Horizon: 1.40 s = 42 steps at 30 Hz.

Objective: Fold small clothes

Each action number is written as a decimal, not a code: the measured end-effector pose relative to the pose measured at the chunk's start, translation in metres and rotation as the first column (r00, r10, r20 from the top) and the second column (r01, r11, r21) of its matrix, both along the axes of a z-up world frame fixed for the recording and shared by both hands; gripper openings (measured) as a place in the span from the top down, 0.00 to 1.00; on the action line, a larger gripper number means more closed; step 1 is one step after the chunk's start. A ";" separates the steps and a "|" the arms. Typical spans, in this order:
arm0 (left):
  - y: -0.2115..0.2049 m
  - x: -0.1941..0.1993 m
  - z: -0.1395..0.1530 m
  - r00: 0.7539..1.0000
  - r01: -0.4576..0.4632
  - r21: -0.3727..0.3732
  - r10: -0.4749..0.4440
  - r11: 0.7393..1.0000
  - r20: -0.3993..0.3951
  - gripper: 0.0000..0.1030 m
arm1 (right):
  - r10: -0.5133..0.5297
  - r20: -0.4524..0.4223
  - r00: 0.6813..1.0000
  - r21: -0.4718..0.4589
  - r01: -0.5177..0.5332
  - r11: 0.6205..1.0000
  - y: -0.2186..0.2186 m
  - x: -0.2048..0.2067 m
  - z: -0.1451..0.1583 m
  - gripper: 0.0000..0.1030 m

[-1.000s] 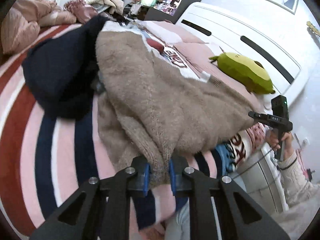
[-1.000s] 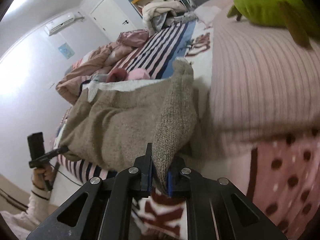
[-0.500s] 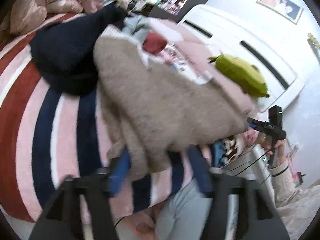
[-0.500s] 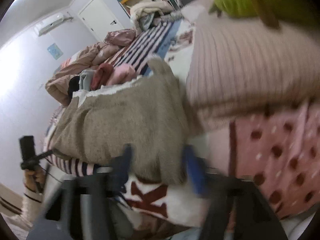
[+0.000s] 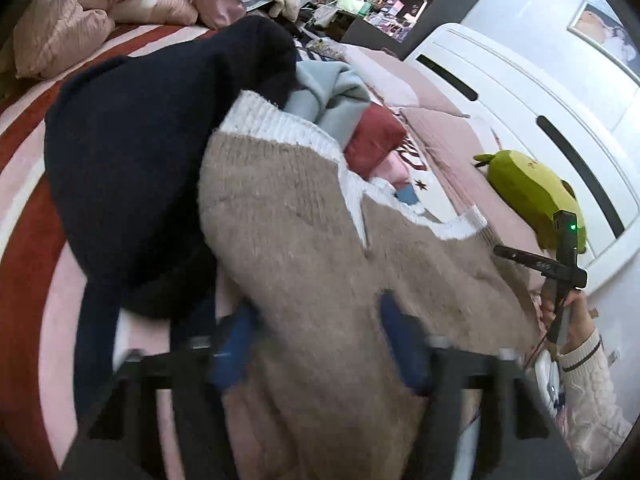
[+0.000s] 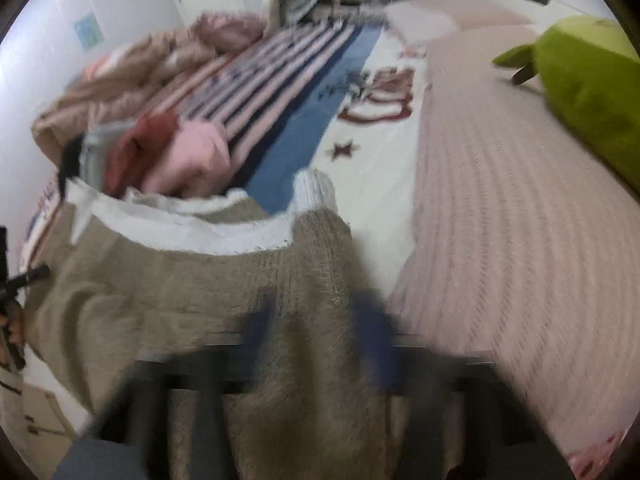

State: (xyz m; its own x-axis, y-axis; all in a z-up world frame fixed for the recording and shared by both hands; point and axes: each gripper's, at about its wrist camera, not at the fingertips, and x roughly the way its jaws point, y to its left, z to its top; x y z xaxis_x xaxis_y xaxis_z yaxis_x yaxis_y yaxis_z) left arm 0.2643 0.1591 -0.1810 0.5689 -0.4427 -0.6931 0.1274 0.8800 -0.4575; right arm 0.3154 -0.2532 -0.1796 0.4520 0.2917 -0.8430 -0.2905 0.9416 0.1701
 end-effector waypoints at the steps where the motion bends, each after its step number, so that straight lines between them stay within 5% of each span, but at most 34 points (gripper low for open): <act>1: 0.000 0.003 0.002 1.000 -0.009 0.023 0.009 1.000 0.004 0.92 | -0.001 0.000 1.000 -0.025 0.001 1.000 0.000 0.003 -0.001 0.95; 6: -0.002 0.011 0.018 0.995 -0.067 0.101 0.059 0.993 0.084 0.91 | -0.112 0.134 0.985 -0.022 0.116 0.993 -0.019 -0.001 0.024 0.95; 11: -0.007 0.024 0.015 0.994 -0.094 0.119 0.087 0.989 0.059 0.82 | -0.129 0.086 0.988 -0.024 0.131 0.991 -0.016 0.013 0.014 0.93; 14: -0.002 0.010 0.023 0.995 -0.093 0.104 0.088 0.990 0.054 0.53 | -0.139 0.087 0.986 -0.025 0.142 0.990 -0.016 0.005 0.020 0.85; 16: 0.002 -0.016 0.037 0.988 -0.113 0.124 0.099 0.986 0.114 0.28 | -0.137 0.132 0.982 -0.029 0.142 0.989 -0.019 -0.012 0.035 0.71; 19: 0.016 -0.061 0.055 0.976 -0.169 0.108 0.151 0.980 0.159 0.17 | -0.113 0.219 0.969 0.010 0.114 0.993 -0.021 -0.055 0.062 0.70; 22: 0.021 -0.107 0.054 0.978 -0.159 0.011 0.155 0.987 0.141 0.10 | -0.064 0.268 0.961 0.094 0.040 0.995 -0.011 -0.102 0.076 0.70; 25: 0.013 -0.142 0.037 0.981 -0.141 -0.053 0.147 0.989 0.128 0.09 | -0.002 0.287 0.958 0.180 -0.052 0.982 0.012 -0.144 0.073 0.70; 30: -0.018 -0.154 -0.006 0.995 -0.055 0.063 0.050 0.996 0.086 0.10 | 0.118 0.260 0.958 0.229 -0.180 0.957 0.061 -0.178 0.050 0.71; 32: -0.027 -0.146 -0.018 0.995 -0.057 0.112 0.048 0.992 0.085 0.19 | 0.165 0.233 0.958 0.191 -0.212 0.958 0.085 -0.180 0.033 0.70; 34: -0.027 -0.136 -0.025 0.995 -0.086 0.122 0.078 0.989 0.067 0.44 | 0.187 0.196 0.963 0.183 -0.223 0.957 0.101 -0.177 0.019 0.70; 37: -0.021 -0.131 -0.028 0.993 -0.090 0.038 0.086 0.995 0.084 0.62 | 0.216 0.155 0.964 0.208 -0.245 0.947 0.122 -0.174 0.002 0.71; 39: -0.018 -0.130 -0.030 0.989 -0.126 0.073 0.120 0.989 0.088 0.64 | 0.222 0.164 0.961 0.192 -0.252 0.948 0.134 -0.174 -0.002 0.74; 40: -0.015 -0.131 -0.031 0.989 -0.132 0.069 0.127 0.989 0.074 0.64 | 0.225 0.180 0.957 0.173 -0.256 0.951 0.140 -0.175 -0.002 0.83; 42: -0.011 -0.137 -0.036 0.992 -0.121 0.001 0.121 0.993 0.038 0.54 | 0.221 0.194 0.956 0.126 -0.248 0.961 0.147 -0.176 -0.003 0.91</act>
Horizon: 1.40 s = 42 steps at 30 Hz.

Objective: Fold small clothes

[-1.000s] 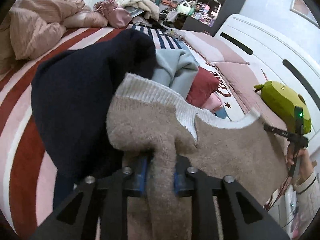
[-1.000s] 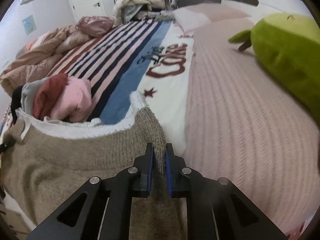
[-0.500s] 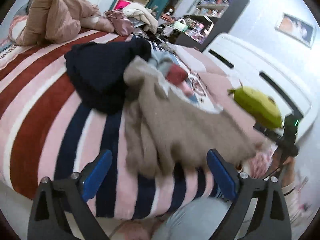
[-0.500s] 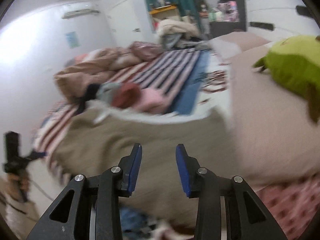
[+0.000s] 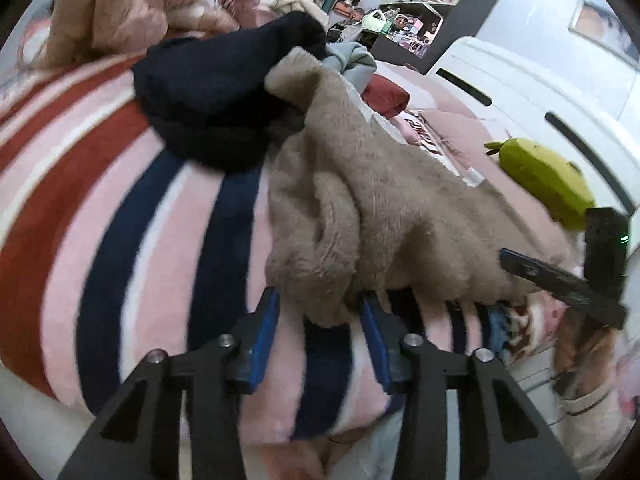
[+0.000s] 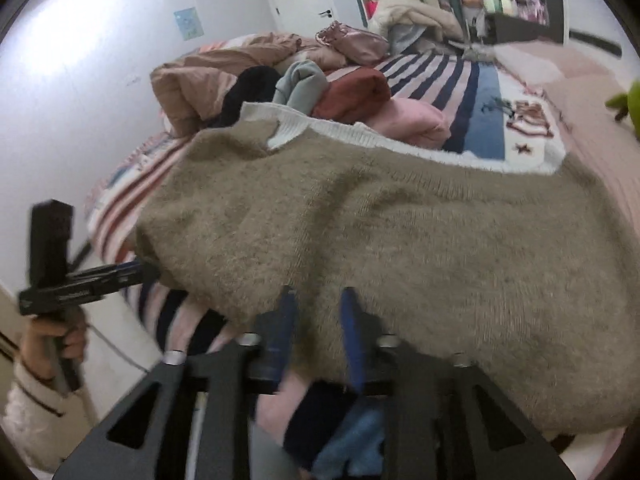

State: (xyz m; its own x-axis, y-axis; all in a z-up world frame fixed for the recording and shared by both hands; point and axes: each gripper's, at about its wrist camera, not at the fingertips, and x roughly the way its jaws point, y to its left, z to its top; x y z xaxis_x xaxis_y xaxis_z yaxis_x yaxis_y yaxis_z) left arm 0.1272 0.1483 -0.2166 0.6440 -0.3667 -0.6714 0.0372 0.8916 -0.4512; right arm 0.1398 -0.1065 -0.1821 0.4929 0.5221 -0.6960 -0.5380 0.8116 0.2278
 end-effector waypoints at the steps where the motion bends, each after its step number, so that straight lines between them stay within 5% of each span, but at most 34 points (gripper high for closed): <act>1: 0.001 -0.002 -0.003 1.000 0.014 -0.028 -0.014 1.000 -0.015 0.31 | -0.012 0.005 1.000 -0.027 0.012 1.000 0.003 0.001 -0.001 0.91; 3: -0.004 -0.007 -0.011 0.997 0.067 -0.130 -0.073 0.989 -0.040 0.17 | -0.012 -0.015 1.000 -0.025 0.012 1.000 0.004 0.006 -0.005 0.91; 6: -0.014 -0.008 -0.019 0.992 0.116 -0.304 -0.124 0.946 -0.006 0.16 | -0.018 -0.059 0.998 -0.029 0.017 0.999 0.005 0.013 -0.017 0.91; 9: -0.024 0.006 -0.023 0.991 0.130 -0.398 -0.129 0.908 0.028 0.14 | -0.018 -0.067 0.998 -0.027 0.016 1.000 0.006 0.014 -0.022 0.91; 15: -0.019 0.057 -0.035 0.995 -0.094 -0.540 0.101 0.836 -0.015 0.12 | 0.000 -0.078 0.997 -0.018 -0.001 1.000 0.005 0.013 -0.022 0.91; 18: -0.015 0.065 -0.031 0.979 -0.181 -0.498 0.203 0.848 -0.011 0.18 | 0.007 -0.077 0.997 -0.018 -0.009 1.000 0.004 0.008 -0.022 0.91; 19: -0.015 0.066 -0.030 0.973 -0.210 -0.473 0.231 0.856 -0.013 0.36 | 0.010 -0.074 0.997 -0.022 -0.011 1.000 0.003 0.006 -0.021 0.91; 21: -0.013 0.066 -0.031 0.962 -0.255 -0.441 0.271 0.860 -0.028 0.56 | 0.004 -0.064 0.998 -0.026 -0.005 1.000 0.001 0.003 -0.019 0.92; 24: -0.012 0.059 -0.024 0.964 -0.235 -0.439 0.267 0.867 0.010 0.71 | -0.028 -0.048 0.998 -0.020 0.027 0.999 -0.006 -0.001 -0.013 0.92; 29: -0.009 0.023 0.016 0.951 -0.201 -0.349 0.268 0.915 0.157 0.74 | 0.011 -0.068 0.998 0.001 -0.011 1.000 -0.002 -0.005 -0.005 0.92; 35: 0.027 -0.025 0.051 0.917 -0.255 -0.256 0.317 0.933 0.242 0.74 | 0.122 -0.090 0.988 0.056 -0.118 0.991 0.028 -0.022 0.004 0.92; 42: 0.020 -0.037 0.090 0.931 -0.151 -0.076 0.168 0.986 0.323 0.74 | 0.184 -0.167 0.969 0.075 -0.174 0.982 0.060 -0.014 -0.013 0.92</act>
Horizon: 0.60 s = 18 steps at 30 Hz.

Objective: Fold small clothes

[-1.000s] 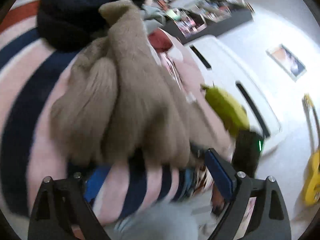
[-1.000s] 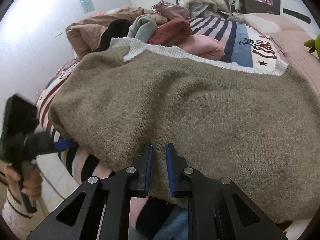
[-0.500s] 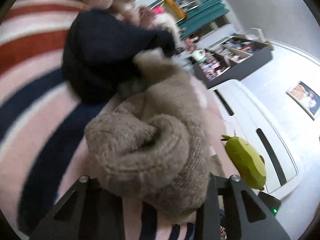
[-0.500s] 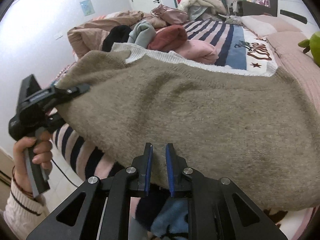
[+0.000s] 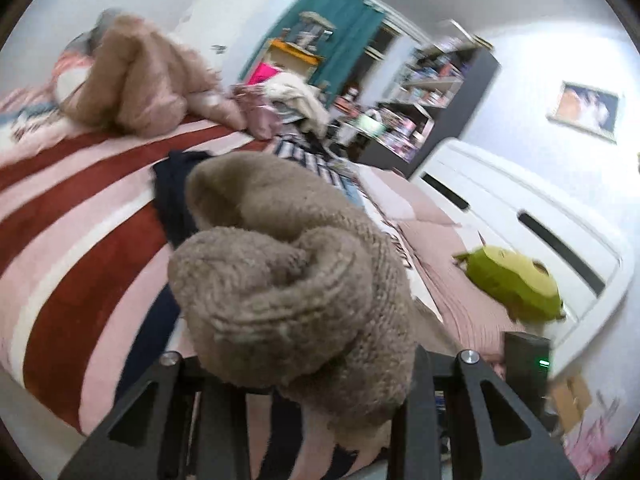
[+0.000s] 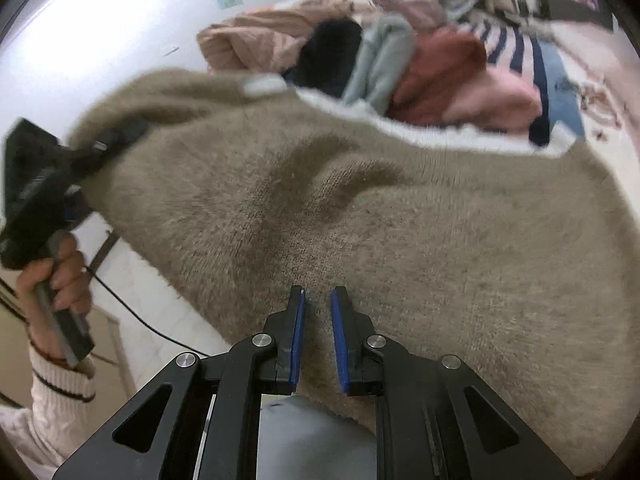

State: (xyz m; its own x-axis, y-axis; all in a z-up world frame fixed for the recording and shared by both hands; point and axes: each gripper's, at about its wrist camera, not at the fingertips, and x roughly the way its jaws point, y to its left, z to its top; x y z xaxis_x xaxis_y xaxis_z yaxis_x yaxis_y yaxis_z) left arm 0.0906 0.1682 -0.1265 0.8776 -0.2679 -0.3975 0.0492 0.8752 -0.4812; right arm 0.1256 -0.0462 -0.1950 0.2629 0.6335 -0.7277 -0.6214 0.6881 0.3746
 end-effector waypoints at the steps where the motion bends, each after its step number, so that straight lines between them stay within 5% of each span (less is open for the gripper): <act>1: -0.003 0.000 0.005 1.000 0.013 0.021 -0.013 1.000 0.003 0.74 | -0.004 -0.016 1.000 0.003 0.004 1.000 -0.001 0.003 -0.004 0.92; 8: -0.084 0.023 0.047 0.985 0.160 0.234 -0.169 0.959 0.020 0.74 | -0.103 0.037 0.994 0.070 0.101 0.992 -0.066 0.001 0.025 0.92; 10: -0.119 0.035 0.053 0.976 0.211 0.330 -0.218 0.920 -0.017 0.74 | -0.184 0.074 0.980 0.080 0.178 0.981 -0.104 0.000 0.038 0.91; 14: -0.197 0.060 0.035 0.941 0.338 0.505 -0.299 0.794 -0.160 0.73 | -0.298 0.111 0.948 0.113 0.286 0.952 -0.170 -0.009 0.055 0.90; 18: -0.260 0.080 -0.006 0.860 0.509 0.473 -0.409 0.719 -0.303 0.70 | -0.383 0.119 0.916 0.147 0.365 0.919 -0.214 -0.020 0.062 0.90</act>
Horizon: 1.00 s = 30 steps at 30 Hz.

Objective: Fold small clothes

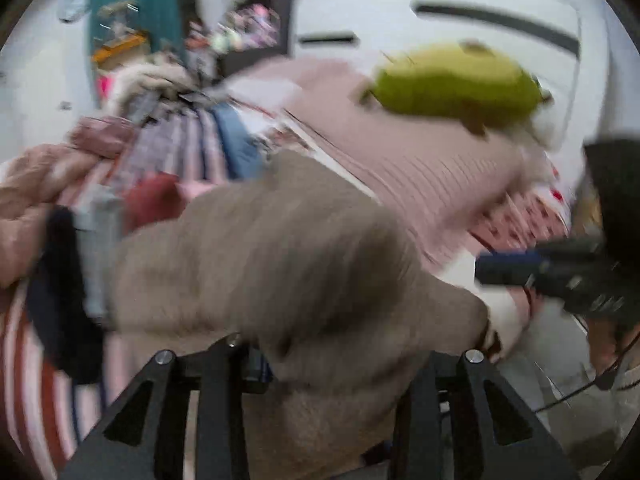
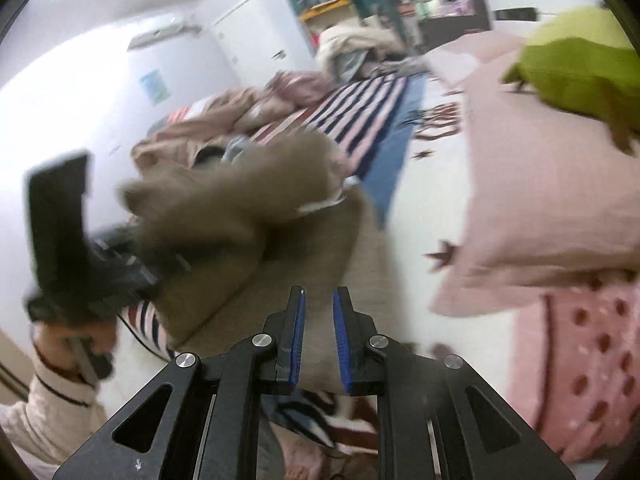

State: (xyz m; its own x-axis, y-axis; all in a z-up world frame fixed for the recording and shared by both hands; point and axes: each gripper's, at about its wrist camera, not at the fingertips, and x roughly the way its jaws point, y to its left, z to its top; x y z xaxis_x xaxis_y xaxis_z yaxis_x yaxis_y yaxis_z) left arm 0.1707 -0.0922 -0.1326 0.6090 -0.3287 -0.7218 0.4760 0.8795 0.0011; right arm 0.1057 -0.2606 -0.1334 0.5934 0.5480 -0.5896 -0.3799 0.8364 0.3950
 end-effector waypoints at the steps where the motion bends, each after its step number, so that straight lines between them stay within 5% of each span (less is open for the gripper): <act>1: -0.011 0.001 -0.008 0.999 0.018 0.000 -0.018 1.000 -0.033 0.65 | -0.015 0.000 1.000 0.009 0.015 1.000 -0.007 -0.002 0.000 0.90; 4: -0.032 0.000 -0.029 0.993 0.067 0.010 -0.066 0.998 -0.096 0.46 | -0.054 -0.004 0.999 0.029 0.055 0.998 -0.026 -0.008 -0.003 0.90; 7: -0.027 -0.011 -0.013 0.989 0.104 -0.061 -0.110 0.993 -0.100 0.21 | -0.056 -0.008 0.998 0.024 0.056 0.998 -0.031 -0.011 -0.003 0.89; 12: 0.025 -0.045 0.025 0.984 0.102 -0.269 -0.137 0.958 -0.113 0.18 | -0.014 0.038 0.999 0.039 0.012 0.999 -0.009 0.001 0.012 0.67; 17: 0.084 -0.076 0.046 1.000 -0.007 -0.285 -0.001 0.958 -0.028 0.14 | 0.084 0.084 0.993 0.007 -0.085 0.996 0.044 0.015 0.035 0.37; 21: 0.125 -0.083 0.039 0.994 -0.105 -0.292 0.101 0.951 -0.030 0.14 | 0.115 0.045 0.992 -0.066 -0.112 0.991 0.088 0.036 0.030 0.38; 23: 0.142 -0.083 0.032 0.989 -0.147 -0.325 0.138 0.934 -0.051 0.14 | 0.095 0.030 0.995 -0.154 -0.089 0.984 0.102 0.044 0.019 0.73; 25: 0.153 -0.083 0.025 0.986 -0.167 -0.344 0.153 0.924 -0.068 0.14 | 0.046 0.017 0.999 -0.229 -0.041 0.972 0.100 0.044 0.003 0.80; 30: 0.168 -0.069 0.004 0.978 -0.200 -0.397 0.160 0.896 -0.132 0.14 | -0.034 -0.101 0.994 -0.216 0.012 0.976 0.053 0.030 -0.041 0.82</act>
